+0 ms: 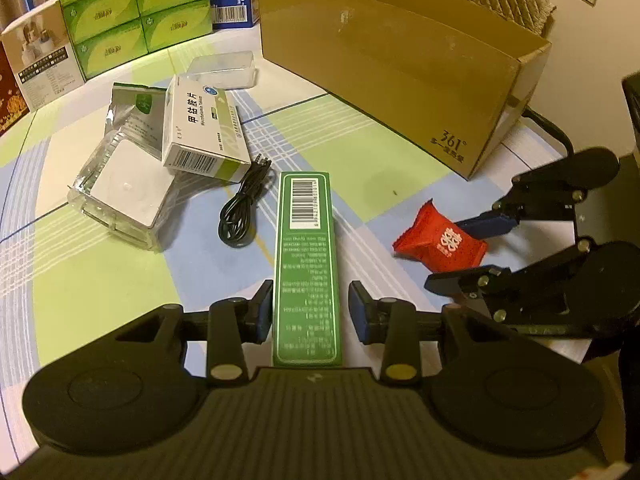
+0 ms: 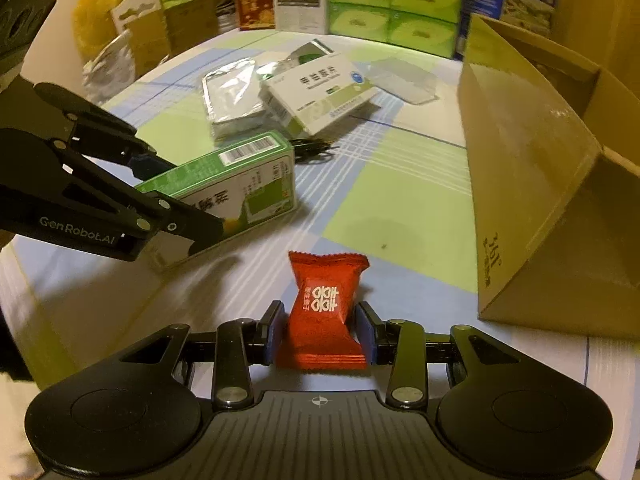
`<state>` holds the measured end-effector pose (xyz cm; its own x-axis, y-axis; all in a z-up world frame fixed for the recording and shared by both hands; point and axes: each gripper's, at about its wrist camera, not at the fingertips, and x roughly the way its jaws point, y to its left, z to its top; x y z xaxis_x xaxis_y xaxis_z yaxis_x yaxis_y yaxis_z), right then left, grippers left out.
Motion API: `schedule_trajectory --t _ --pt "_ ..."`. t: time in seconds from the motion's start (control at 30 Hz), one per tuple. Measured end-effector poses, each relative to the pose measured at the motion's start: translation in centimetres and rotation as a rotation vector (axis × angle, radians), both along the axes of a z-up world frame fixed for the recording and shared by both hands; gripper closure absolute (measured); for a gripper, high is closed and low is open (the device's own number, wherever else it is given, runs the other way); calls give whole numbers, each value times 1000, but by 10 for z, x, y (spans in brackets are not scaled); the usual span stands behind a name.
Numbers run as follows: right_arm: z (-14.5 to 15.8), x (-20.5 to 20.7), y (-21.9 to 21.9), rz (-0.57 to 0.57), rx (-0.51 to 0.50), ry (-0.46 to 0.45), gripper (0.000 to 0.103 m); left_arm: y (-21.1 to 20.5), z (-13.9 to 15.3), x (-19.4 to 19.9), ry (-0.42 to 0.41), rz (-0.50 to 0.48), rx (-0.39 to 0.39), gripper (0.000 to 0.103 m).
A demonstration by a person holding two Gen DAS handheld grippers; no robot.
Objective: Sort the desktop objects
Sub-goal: 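Lift the green box with the left tool while the right tool carries the red packet toward the cardboard box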
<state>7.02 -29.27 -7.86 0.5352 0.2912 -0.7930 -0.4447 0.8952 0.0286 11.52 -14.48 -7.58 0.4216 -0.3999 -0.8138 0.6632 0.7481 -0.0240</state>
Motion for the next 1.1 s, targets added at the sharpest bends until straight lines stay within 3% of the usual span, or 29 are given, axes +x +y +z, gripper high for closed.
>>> schedule_trajectory --t 0.2,0.7,1.1 --pt "2 -1 -1 -73 19 1 78 -3 0 9 12 14 6 75" --pt "29 -31 -16 -180 78 -24 79 6 17 -15 5 98 -23 78" --pt "52 -51 -36 -237 91 -68 79 -7 39 -44 -18 85 -42 78"
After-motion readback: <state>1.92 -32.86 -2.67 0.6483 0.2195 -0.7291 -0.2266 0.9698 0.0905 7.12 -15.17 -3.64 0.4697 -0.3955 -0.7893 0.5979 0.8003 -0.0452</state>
